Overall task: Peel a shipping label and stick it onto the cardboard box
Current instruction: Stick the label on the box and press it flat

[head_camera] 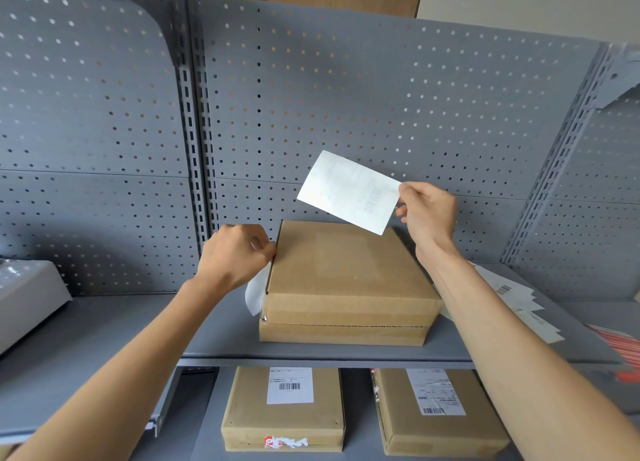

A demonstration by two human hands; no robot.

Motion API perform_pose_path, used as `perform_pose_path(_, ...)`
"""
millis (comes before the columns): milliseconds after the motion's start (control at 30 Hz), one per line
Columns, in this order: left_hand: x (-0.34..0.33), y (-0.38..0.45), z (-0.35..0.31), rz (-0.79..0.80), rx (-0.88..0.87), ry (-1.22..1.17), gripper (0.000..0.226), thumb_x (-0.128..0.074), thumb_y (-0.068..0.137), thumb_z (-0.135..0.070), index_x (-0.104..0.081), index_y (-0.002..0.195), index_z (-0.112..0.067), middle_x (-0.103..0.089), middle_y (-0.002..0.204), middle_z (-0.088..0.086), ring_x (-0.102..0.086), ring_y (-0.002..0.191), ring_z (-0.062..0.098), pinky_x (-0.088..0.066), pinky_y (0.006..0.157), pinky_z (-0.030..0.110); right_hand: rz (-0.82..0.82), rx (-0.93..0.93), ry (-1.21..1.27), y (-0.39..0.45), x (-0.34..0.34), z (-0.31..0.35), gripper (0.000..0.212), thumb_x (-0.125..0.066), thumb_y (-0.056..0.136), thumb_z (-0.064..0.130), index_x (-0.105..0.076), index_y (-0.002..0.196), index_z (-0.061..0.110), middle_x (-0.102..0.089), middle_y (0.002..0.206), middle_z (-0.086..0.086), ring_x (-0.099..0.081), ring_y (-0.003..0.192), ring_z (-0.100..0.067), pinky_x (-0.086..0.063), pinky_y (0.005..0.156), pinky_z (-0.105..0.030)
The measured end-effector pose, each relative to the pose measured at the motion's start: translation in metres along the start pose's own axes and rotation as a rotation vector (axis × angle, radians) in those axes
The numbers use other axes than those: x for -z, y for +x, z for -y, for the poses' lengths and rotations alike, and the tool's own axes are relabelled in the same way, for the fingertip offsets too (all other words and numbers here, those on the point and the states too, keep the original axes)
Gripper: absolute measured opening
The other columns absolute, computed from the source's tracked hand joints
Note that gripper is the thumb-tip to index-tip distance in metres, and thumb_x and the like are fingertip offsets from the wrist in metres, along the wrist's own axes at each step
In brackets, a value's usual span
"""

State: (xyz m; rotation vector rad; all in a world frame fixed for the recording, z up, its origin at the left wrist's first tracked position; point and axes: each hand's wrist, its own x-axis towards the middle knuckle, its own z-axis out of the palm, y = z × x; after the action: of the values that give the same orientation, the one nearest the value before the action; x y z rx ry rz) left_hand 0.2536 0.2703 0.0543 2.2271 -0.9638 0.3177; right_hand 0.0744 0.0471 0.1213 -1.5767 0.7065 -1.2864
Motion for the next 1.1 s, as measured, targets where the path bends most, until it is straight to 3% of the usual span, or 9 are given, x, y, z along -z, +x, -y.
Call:
perform_pose_path(233,0.014,0.013,-0.028,-0.131,-0.056,-0.145,0.017,-0.064,0.091,-0.029,-0.076,0.103,-0.025,-0.071,0.082,-0.014,-0.071,0.079,0.013,-0.060,0.074,0.037,-0.018,0.074,-0.008,0.002,0.002,0.003,0.015,-0.060,0.093,0.013,-0.074,0.089,0.012,-0.075,0.080,-0.004,-0.057,0.053,-0.010,-0.049,0.059,-0.027)
perform_pose_path(433,0.024,0.031,-0.077,-0.103,-0.102,-0.472,0.025,-0.070,0.093,-0.028,-0.076,0.116,-0.021,-0.075,0.089,-0.007,-0.072,0.080,0.009,-0.059,0.074,0.027,-0.092,0.361,-0.002,-0.006,0.005,0.022,0.014,-0.060,0.095,0.012,-0.071,0.089,0.009,-0.072,0.078,-0.003,-0.064,0.064,-0.018,-0.051,0.056,-0.025)
perform_pose_path(533,0.024,0.037,-0.102,-0.049,-0.065,-0.702,0.011,-0.072,0.093,-0.031,-0.079,0.098,-0.024,-0.080,0.087,-0.006,-0.072,0.067,0.009,-0.053,0.064,0.017,-0.115,0.546,-0.049,-0.007,0.001,0.029,0.014,-0.060,0.095,0.017,-0.071,0.086,0.013,-0.070,0.073,0.003,-0.065,0.064,-0.022,-0.055,0.064,-0.043)
perform_pose_path(600,0.024,0.040,-0.117,-0.003,0.021,-0.882,0.018,-0.071,0.095,-0.035,-0.079,0.090,-0.021,-0.081,0.089,-0.007,-0.072,0.067,0.011,-0.048,0.061,0.017,-0.123,0.727,-0.146,-0.012,-0.004,0.029,0.013,-0.062,0.095,0.014,-0.071,0.087,0.009,-0.069,0.072,0.001,-0.061,0.060,-0.023,-0.051,0.060,-0.043)
perform_pose_path(700,0.022,0.044,-0.127,0.077,0.154,-1.066,0.035,-0.065,0.096,-0.047,-0.078,0.099,-0.015,-0.082,0.097,-0.004,-0.076,0.077,0.017,-0.041,0.063,0.027,-0.110,1.038,-0.330,-0.024,-0.007,0.025,0.013,-0.063,0.095,0.006,-0.072,0.086,0.006,-0.069,0.078,-0.003,-0.058,0.062,-0.023,-0.048,0.059,-0.042)
perform_pose_path(800,0.020,0.046,-0.124,0.079,0.225,-1.175,0.043,-0.065,0.097,-0.044,-0.074,0.108,-0.004,-0.082,0.100,0.002,-0.078,0.084,0.022,-0.037,0.058,0.028,-0.088,1.247,-0.455,-0.029,-0.009,0.015,0.014,-0.065,0.095,0.006,-0.073,0.084,0.006,-0.072,0.081,-0.003,-0.059,0.064,-0.021,-0.045,0.060,-0.038)
perform_pose_path(933,0.017,0.045,-0.118,0.045,0.228,-1.167,0.013,-0.068,0.096,-0.022,-0.072,0.090,-0.011,-0.081,0.090,0.000,-0.077,0.075,0.016,-0.036,0.056,0.027,-0.006,1.324,-0.516,-0.031,-0.011,0.003,0.014,-0.065,0.096,0.009,-0.074,0.085,0.006,-0.073,0.086,-0.005,-0.065,0.070,-0.025,-0.046,0.060,-0.041)
perform_pose_path(1100,0.019,0.047,-0.110,0.031,0.218,-1.126,0.008,-0.068,0.093,-0.017,-0.073,0.087,-0.014,-0.081,0.098,0.007,-0.073,0.079,0.018,-0.037,0.060,0.029,0.144,1.283,-0.559,-0.033,-0.010,-0.005,0.008,-0.067,0.095,0.013,-0.073,0.092,0.008,-0.071,0.093,-0.004,-0.062,0.073,-0.025,-0.049,0.065,-0.042)
